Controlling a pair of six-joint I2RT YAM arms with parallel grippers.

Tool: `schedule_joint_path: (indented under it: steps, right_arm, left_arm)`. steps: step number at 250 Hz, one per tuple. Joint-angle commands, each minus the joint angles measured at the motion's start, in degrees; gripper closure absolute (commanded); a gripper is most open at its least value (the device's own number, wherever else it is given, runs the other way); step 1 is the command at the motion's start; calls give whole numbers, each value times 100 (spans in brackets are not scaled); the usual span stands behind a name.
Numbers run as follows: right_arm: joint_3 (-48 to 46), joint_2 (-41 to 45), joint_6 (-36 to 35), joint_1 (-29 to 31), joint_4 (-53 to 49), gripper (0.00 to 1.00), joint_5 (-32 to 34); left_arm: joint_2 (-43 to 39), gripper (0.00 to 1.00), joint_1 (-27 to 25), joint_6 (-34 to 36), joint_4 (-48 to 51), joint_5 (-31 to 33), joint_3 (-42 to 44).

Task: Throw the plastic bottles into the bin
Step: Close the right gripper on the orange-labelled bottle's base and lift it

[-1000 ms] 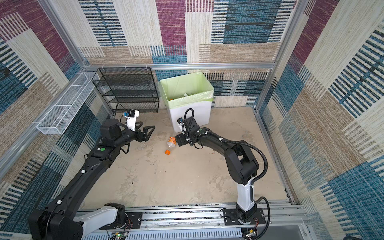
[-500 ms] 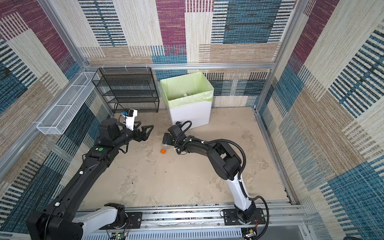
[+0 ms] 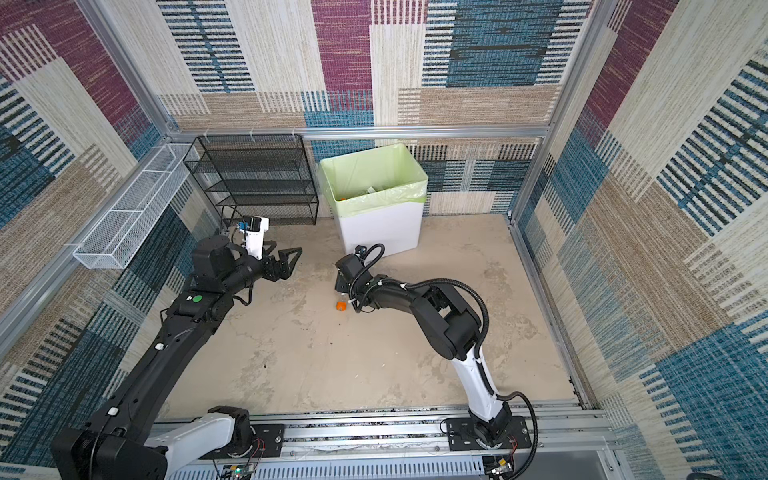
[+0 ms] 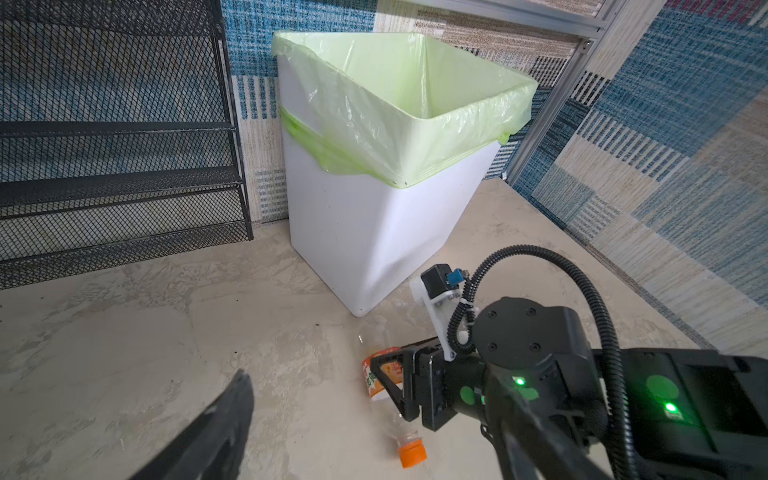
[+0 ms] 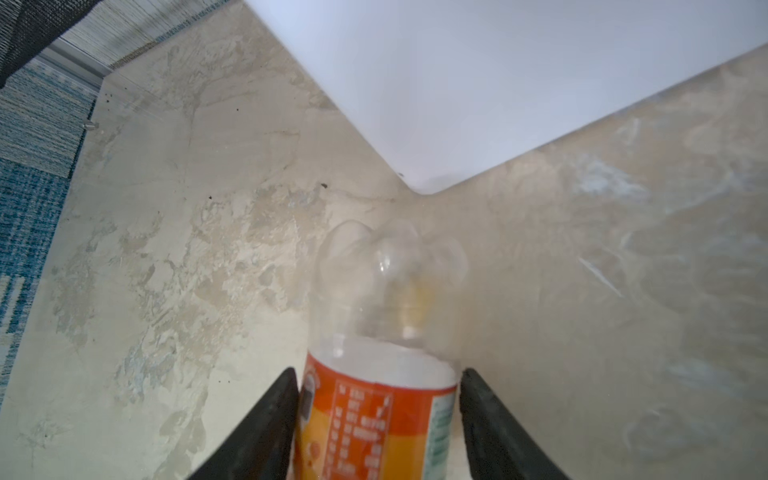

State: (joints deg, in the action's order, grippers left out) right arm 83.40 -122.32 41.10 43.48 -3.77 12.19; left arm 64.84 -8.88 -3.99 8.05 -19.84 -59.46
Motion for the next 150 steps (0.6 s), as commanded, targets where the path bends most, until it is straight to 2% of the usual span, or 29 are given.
schedule_joint_path:
  steps: [1, 26, 62, 116, 150]
  right_arm:
    - [-237, 192, -89, -51, 52, 38, 63]
    - [-453, 334, -67, -121, 52, 40, 0]
    - [-572, 386, -166, -216, 34, 30, 19]
    - [-550, 333, -297, -348, 68, 35, -127]
    - [-893, 658, -189, -432, 376, 38, -246]
  left_arm:
    - [20, 13, 10, -6, -6, -60, -66]
    - [19, 13, 14, -13, 3, -56, -71]
    - [29, 12, 12, -12, 8, -51, -70]
    - [29, 13, 10, 14, 37, -14, -75]
    - [37, 13, 14, 28, 34, -12, -74]
